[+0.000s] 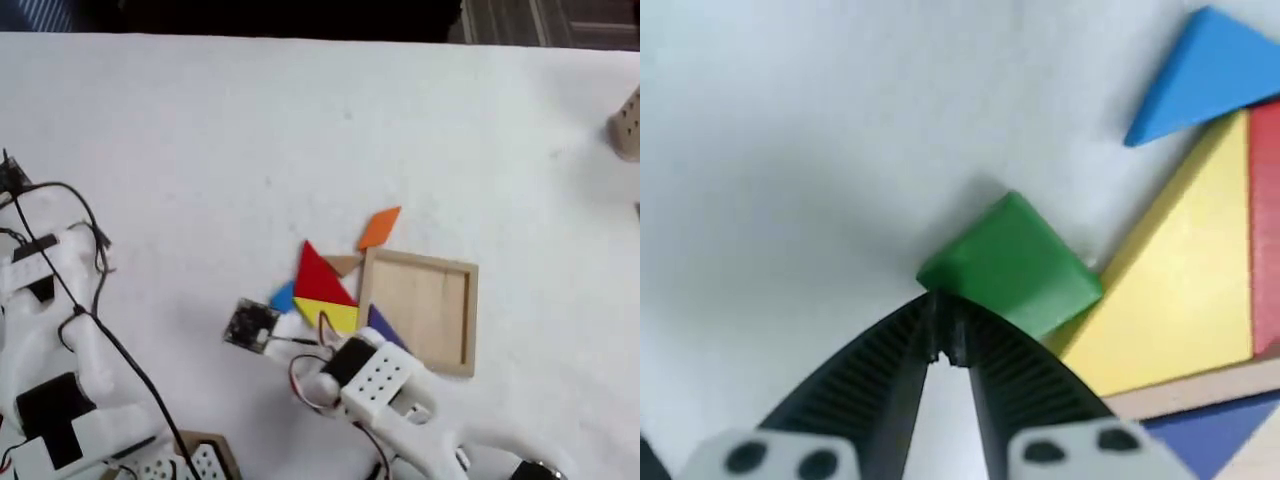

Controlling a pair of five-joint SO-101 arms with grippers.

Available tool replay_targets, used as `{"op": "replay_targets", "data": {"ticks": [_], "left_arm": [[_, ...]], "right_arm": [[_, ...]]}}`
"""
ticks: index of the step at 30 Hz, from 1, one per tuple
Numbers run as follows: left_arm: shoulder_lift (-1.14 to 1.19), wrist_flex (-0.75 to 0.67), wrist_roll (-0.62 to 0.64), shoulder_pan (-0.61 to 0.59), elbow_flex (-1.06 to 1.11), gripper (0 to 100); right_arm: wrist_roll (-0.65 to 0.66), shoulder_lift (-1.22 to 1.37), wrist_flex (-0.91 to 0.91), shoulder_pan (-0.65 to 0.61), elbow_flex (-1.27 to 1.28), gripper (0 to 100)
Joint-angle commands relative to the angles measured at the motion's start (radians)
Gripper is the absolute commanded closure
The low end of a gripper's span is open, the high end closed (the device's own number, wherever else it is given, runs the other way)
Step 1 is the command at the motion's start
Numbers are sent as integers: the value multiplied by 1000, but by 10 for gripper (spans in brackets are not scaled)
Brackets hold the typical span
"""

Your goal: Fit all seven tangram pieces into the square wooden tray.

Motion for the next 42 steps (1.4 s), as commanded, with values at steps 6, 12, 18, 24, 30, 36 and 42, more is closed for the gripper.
{"op": "replay_targets", "data": {"ticks": [6, 12, 18, 24, 30, 36, 42], "left_arm": [[-1, -17, 14, -8, -38, 876], [-1, -17, 14, -7, -38, 875], [-1, -12, -17, 28, -35, 876], [-1, 41, -170, 148, -35, 876], [-2, 124, -244, 259, -35, 872], [-5, 227, -264, 395, -35, 871], [-8, 298, -279, 493, -35, 866]], "right_arm": [[-127, 19, -171, 58, -34, 980], [-219, 248, -180, 124, -216, 981], [-244, 246, 1, 179, -348, 981], [-307, -77, 196, 398, -330, 977], [-222, -202, 177, 763, -215, 962], [-222, -202, 85, 970, -152, 939], [-222, -200, 56, 1024, -141, 877]]}}
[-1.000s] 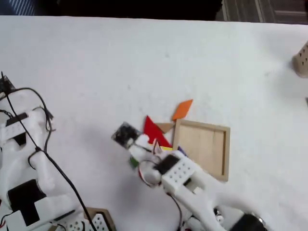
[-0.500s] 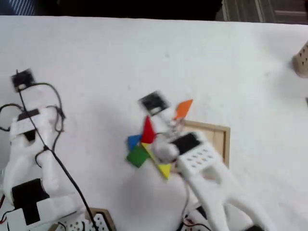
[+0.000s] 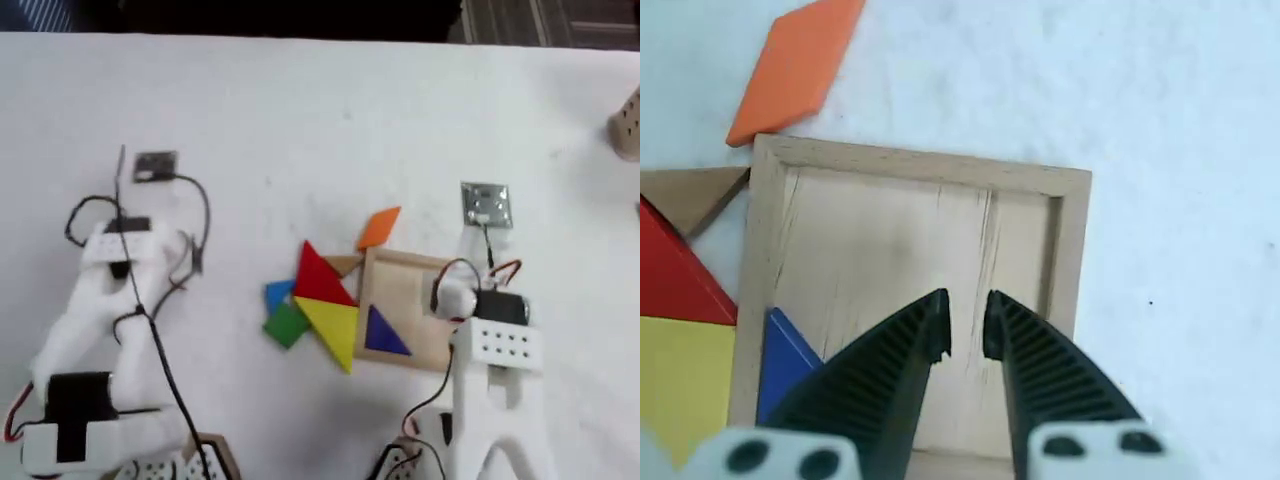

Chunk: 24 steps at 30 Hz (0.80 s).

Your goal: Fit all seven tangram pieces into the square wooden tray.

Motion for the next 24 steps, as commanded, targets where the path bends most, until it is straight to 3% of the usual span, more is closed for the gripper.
{"op": "replay_targets", "data": {"ticks": [1, 6, 13, 17, 24], "left_arm": [[-8, 34, -55, 56, -34, 851], [-10, 29, -71, 177, -57, 766], [4, 74, -69, 443, -282, 763], [84, 117, -69, 567, -451, 762], [341, 120, -6, 604, -611, 762]], "right_arm": [[15, -24, -18, 19, 6, 857], [11, -24, -22, 94, 12, 880], [21, -24, -24, 306, 48, 886], [100, -24, -67, 390, 112, 886], [193, -24, -71, 433, 163, 886]]}}
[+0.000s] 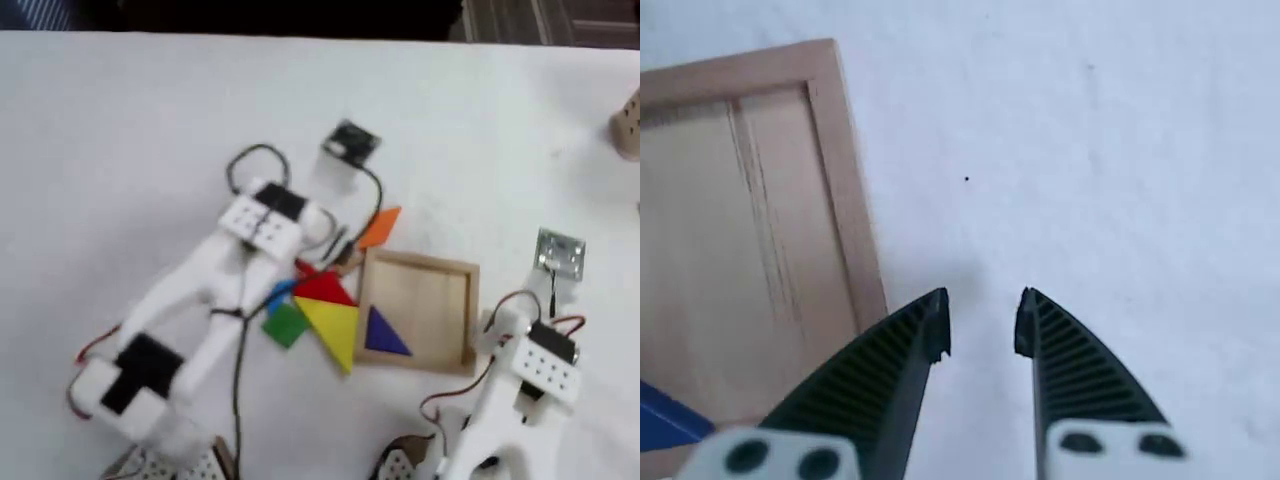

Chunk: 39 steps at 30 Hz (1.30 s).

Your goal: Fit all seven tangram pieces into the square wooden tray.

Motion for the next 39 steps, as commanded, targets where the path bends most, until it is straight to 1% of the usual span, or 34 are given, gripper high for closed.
{"op": "replay_targets", "data": {"ticks": [1, 6, 8, 13, 17, 20, 23, 28, 32, 39], "left_arm": [[73, 6, 64, 15, -91, 762], [91, -12, 158, 18, -158, 761], [93, -57, 169, 22, -164, 736], [93, -133, 176, 36, -172, 631], [93, -199, 180, 73, -173, 623], [116, -198, 186, 90, -222, 623], [216, -112, 221, 84, -373, 623], [456, 110, 287, 79, -730, 623], [648, 212, 315, 77, -973, 623], [903, 399, 334, 64, -1292, 623]], "right_arm": [[41, -24, -18, 7, 0, 886], [41, -24, -50, -36, 14, 886], [43, -24, -50, -42, 15, 886], [44, -24, -51, -41, 15, 886], [46, -24, -51, -41, 20, 886], [46, -24, -53, -42, 21, 886], [46, -24, -53, -42, 21, 886], [46, -24, -53, -42, 21, 886], [46, -24, -53, -42, 23, 886], [46, -24, -53, -42, 23, 886]]}}
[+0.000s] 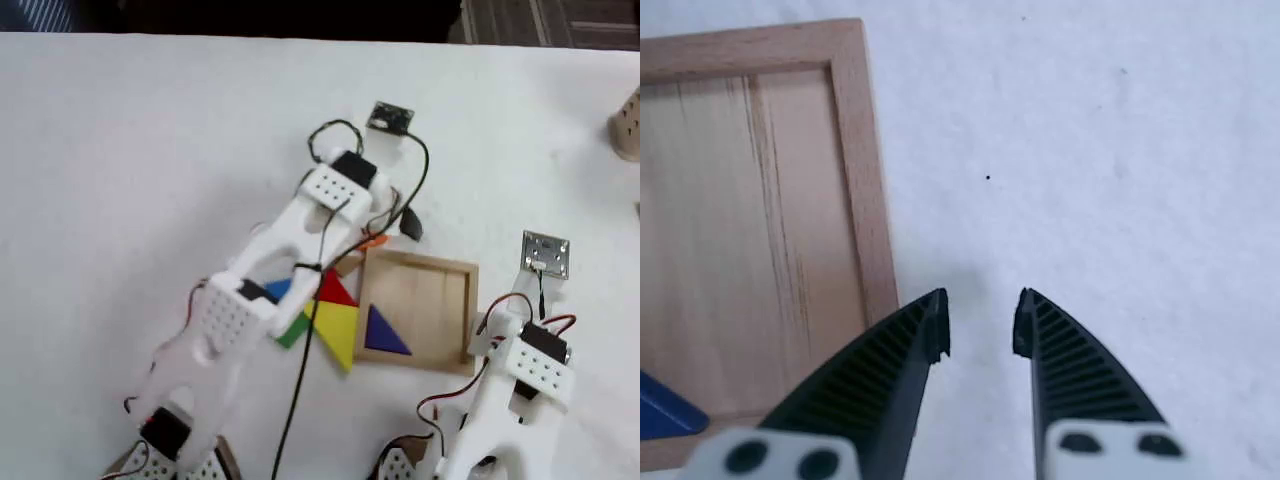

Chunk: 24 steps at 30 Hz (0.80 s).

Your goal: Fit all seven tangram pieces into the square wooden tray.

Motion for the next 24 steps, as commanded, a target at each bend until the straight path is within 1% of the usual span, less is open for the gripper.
{"op": "replay_targets", "data": {"ticks": [1, 5, 8, 10, 12, 14, 16, 18, 20, 24], "left_arm": [[70, 106, 54, -12, -201, 623], [165, 221, 140, -35, -342, 623], [228, 295, 196, -16, -440, 624], [266, 336, 206, 4, -517, 641], [306, 365, 204, 19, -595, 696], [348, 381, 190, 19, -681, 774], [389, 382, 127, 13, -767, 860], [406, 376, 83, 4, -775, 930], [398, 374, 74, 4, -772, 958], [378, 382, 71, 7, -770, 957]], "right_arm": [[12, -24, -19, -10, -5, 886], [12, -25, -19, -12, -5, 886], [12, -25, -19, -12, -5, 886], [12, -25, -21, -12, -5, 886], [12, -25, -21, -12, -5, 886], [12, -25, -21, -12, -5, 886], [12, -25, -21, -12, -3, 886], [12, -25, -21, -12, -3, 886], [12, -25, -21, -12, -3, 886], [12, -25, -38, -12, -2, 886]]}}
